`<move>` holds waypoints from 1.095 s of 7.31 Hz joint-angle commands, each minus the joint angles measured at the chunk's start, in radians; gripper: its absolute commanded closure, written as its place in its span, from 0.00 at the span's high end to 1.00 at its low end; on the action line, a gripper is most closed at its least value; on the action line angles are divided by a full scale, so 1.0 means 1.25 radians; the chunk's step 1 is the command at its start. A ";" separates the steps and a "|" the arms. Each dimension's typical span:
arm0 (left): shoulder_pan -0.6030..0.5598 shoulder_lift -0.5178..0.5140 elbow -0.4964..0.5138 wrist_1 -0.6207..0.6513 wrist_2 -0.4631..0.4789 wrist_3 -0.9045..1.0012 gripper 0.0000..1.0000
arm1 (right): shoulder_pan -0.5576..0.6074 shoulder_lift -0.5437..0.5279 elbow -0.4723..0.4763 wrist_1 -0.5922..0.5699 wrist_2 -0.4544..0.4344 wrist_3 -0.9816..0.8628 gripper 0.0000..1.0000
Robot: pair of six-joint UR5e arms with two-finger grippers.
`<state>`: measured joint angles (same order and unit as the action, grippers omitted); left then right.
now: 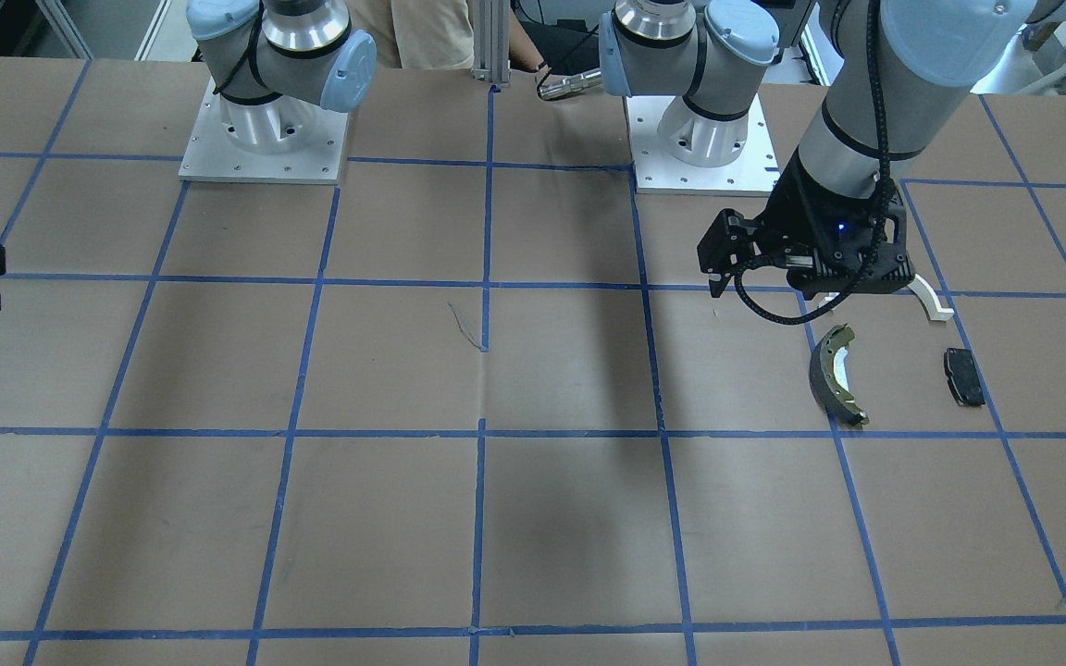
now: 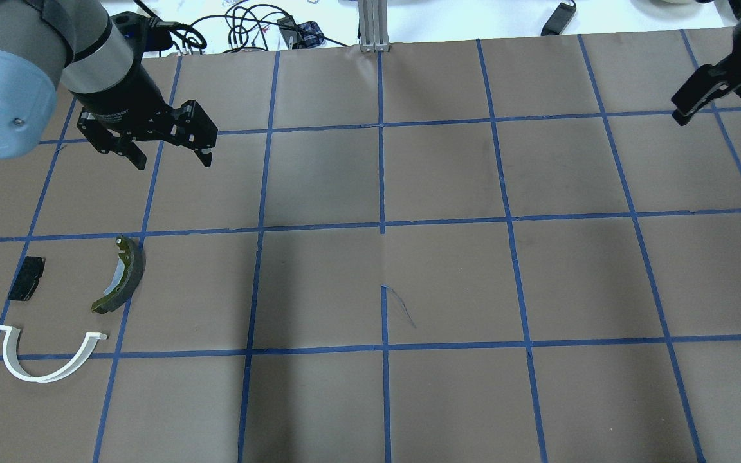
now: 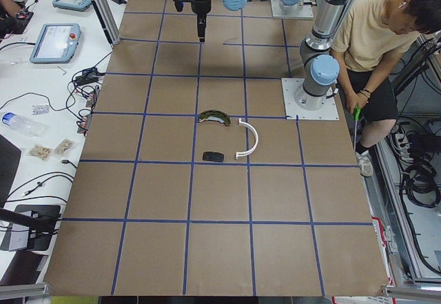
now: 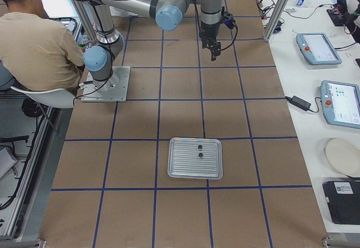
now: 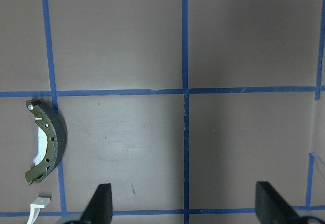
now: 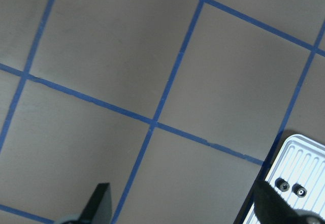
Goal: Place bearing gear from tray to pile
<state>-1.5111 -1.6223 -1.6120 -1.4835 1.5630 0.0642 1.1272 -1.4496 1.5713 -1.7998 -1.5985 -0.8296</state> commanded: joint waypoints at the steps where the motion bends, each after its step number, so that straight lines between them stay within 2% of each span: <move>1: 0.000 0.003 0.001 0.000 0.000 0.000 1.00 | -0.126 0.100 0.000 -0.114 0.006 -0.135 1.00; 3: 0.000 -0.002 0.001 0.001 -0.001 0.000 1.00 | -0.182 0.173 -0.003 -0.177 -0.006 -0.285 1.00; 6: 0.003 0.001 0.001 0.001 0.000 0.003 1.00 | -0.304 0.314 0.000 -0.231 -0.008 -0.430 1.00; 7: 0.001 -0.002 0.001 0.001 -0.001 0.003 1.00 | -0.320 0.347 -0.009 -0.275 -0.053 -0.459 1.00; 8: 0.001 0.001 0.004 0.001 -0.001 0.003 1.00 | -0.322 0.368 -0.017 -0.293 -0.067 -0.487 1.00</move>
<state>-1.5087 -1.6218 -1.6097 -1.4823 1.5624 0.0677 0.7420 -1.0354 1.5611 -2.1246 -1.6486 -1.3873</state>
